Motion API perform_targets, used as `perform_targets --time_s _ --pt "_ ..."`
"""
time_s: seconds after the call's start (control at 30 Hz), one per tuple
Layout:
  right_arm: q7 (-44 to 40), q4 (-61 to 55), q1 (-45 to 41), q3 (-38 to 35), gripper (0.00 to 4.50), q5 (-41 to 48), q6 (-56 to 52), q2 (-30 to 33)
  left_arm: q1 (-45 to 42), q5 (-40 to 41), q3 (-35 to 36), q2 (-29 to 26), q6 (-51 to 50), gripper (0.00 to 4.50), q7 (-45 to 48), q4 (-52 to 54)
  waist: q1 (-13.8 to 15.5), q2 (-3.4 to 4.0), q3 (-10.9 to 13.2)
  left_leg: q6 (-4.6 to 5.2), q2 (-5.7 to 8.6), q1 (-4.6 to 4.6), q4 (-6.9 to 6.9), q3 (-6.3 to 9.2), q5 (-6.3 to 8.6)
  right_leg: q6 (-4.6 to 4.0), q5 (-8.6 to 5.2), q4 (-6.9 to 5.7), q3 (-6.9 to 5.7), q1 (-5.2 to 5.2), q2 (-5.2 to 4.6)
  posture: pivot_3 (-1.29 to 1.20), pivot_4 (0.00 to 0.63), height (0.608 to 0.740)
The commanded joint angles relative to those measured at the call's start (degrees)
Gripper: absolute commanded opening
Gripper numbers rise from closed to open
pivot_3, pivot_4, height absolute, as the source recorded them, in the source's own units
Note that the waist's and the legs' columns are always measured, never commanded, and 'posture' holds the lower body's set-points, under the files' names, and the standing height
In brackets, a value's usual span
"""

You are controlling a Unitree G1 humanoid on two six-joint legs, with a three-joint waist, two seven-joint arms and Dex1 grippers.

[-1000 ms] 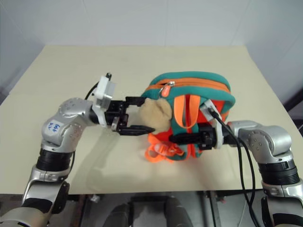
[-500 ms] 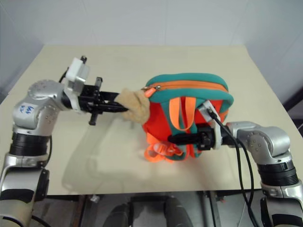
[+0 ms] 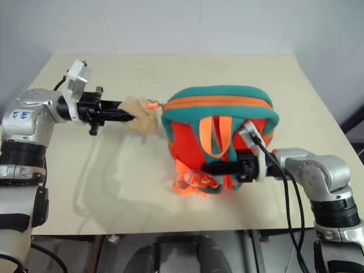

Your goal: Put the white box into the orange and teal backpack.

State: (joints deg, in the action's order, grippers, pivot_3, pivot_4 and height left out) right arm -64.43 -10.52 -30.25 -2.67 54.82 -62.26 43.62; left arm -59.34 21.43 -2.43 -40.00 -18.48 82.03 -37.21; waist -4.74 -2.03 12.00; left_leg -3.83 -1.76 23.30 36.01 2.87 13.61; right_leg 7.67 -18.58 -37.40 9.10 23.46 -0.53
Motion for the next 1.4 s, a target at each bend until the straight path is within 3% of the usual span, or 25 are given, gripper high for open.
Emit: perform_targets --time_s 0.03,0.17,0.3,0.4,0.53,0.6,0.77,1.0,1.17,1.4 --pt "1.2 -1.5 0.7 -2.3 0.00 1.6 -0.6 0.2 2.0 -7.3 -3.1 3.0 10.1 0.61 -2.8 -8.5 0.1 0.00 0.0 0.00 0.00 0.02 0.00 0.01 0.00 0.00 0.00 0.01 -0.01 0.00 0.00 0.00 0.150 0.740" --pt "1.8 -1.7 0.6 -2.5 0.00 2.3 -0.8 0.2 3.8 -10.7 -2.9 10.2 20.0 0.61 -9.2 -17.7 0.1 -0.01 0.0 0.00 0.00 0.04 0.04 0.01 0.00 0.01 0.01 -0.01 0.00 0.02 -0.01 0.00 0.150 0.740" --pt "2.6 -2.3 0.9 -2.5 0.00 3.1 -0.8 -0.3 5.5 -12.9 -3.7 13.5 24.5 0.61 -9.9 -20.8 0.4 -0.01 0.0 0.00 0.00 0.05 0.04 0.02 0.00 0.03 0.02 -0.01 0.00 0.02 -0.01 0.00 0.150 0.740" --pt "3.5 -3.5 2.6 -2.1 0.00 1.1 2.2 -1.0 9.4 -11.7 -4.0 15.0 25.1 0.61 -7.4 -16.2 0.5 -0.02 -0.1 0.00 0.02 -0.01 0.05 0.02 0.00 0.05 0.03 -0.02 0.01 -0.06 -0.01 0.00 0.150 0.740" --pt "4.0 -4.8 4.7 -0.6 0.00 -4.0 6.5 0.3 13.2 -10.6 -2.7 13.1 22.6 0.61 -5.8 -9.1 0.9 -0.03 -0.1 0.00 0.02 -0.03 0.07 0.02 0.00 0.06 0.04 -0.01 0.01 -0.10 -0.02 0.00 0.150 0.740" --pt "4.3 -5.7 5.7 -1.5 0.69 -5.3 8.5 0.7 15.2 -9.2 -1.5 11.2 21.2 0.61 -4.3 -4.1 0.9 -0.02 -0.1 0.00 0.02 -0.03 0.07 0.02 0.00 0.06 0.04 -0.01 0.02 -0.09 -0.02 0.00 0.150 0.740" --pt "5.2 -9.0 9.7 -6.9 2.16 -6.9 14.4 1.5 20.9 -4.6 2.3 6.2 13.6 2.15 -5.5 11.9 0.3 -0.03 -0.1 0.00 -0.03 0.00 -0.06 0.03 0.00 0.02 0.01 -0.02 0.01 -0.01 0.00 0.00 0.150 0.740" --pt "1.3 -10.5 19.9 -14.7 4.40 -14.0 25.1 8.9 33.5 1.7 6.6 -0.5 3.0 4.32 -7.5 32.9 0.3 -0.03 -0.1 -0.01 -0.03 -0.01 -0.06 -0.01 0.02 0.02 -0.02 0.01 0.03 -0.04 -0.04 0.00 0.150 0.740" --pt "-1.8 -9.2 29.5 -21.0 4.49 -15.9 29.6 10.3 38.4 2.6 10.3 -0.7 7.0 4.45 -9.5 34.2 0.9 -0.06 0.0 0.00 -0.02 -0.05 0.04 -0.01 0.01 0.01 -0.03 0.03 0.02 -0.11 -0.03 0.00 0.150 0.740" --pt "-1.3 -3.3 30.2 -24.3 4.49 -22.7 42.7 9.8 45.1 6.8 14.2 -2.4 7.3 4.45 -7.5 39.1 0.7 -0.07 0.0 0.03 -0.02 -0.13 0.05 -0.28 0.00 0.02 -0.01 0.25 0.29 -0.16 -0.03 0.00 0.150 0.740"
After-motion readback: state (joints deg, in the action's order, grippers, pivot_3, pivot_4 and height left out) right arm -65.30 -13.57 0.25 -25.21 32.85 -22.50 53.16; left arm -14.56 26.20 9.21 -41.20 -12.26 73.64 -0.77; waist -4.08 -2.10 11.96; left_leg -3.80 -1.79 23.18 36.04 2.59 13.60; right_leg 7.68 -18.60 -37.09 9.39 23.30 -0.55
